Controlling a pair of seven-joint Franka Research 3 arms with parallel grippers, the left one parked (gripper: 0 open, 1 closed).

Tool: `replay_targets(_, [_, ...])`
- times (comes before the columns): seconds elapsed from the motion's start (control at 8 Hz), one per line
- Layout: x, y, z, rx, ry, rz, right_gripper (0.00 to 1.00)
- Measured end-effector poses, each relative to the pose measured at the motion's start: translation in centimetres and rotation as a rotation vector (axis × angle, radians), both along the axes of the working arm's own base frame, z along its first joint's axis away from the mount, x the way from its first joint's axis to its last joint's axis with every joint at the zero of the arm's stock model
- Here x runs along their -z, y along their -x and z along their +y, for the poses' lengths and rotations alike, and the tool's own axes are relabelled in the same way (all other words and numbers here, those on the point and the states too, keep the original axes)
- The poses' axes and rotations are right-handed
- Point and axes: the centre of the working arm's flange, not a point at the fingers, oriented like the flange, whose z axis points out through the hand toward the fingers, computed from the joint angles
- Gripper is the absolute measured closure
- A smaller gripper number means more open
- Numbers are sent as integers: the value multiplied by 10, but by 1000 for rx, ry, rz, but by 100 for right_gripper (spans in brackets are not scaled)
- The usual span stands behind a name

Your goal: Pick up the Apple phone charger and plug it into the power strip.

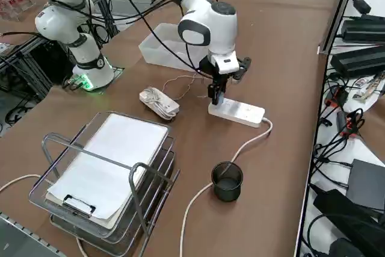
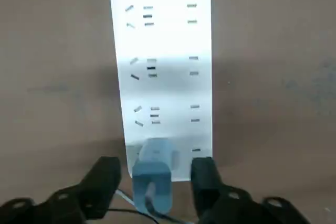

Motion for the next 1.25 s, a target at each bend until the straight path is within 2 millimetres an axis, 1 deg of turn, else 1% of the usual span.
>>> replay_targets(0.12, [-9, -4, -1, 2, 1, -1, 3])
replay_targets(0.38, [-29, -10, -5, 9, 5, -2, 1])
replay_targets(0.5, [-44, -12, -5, 8, 7, -12, 1])
replay_targets(0.62, [-65, -12, -5, 7, 9, -22, 1])
replay_targets(0.75, [-94, -11, -5, 7, 12, -39, 1])
replay_targets(0.88, [-129, -6, -5, 7, 16, -50, 1])
replay_targets(1.12, [-194, 11, -4, 5, 24, -76, 1])
replay_targets(1.25, [-222, 20, -2, -8, 27, -90, 0])
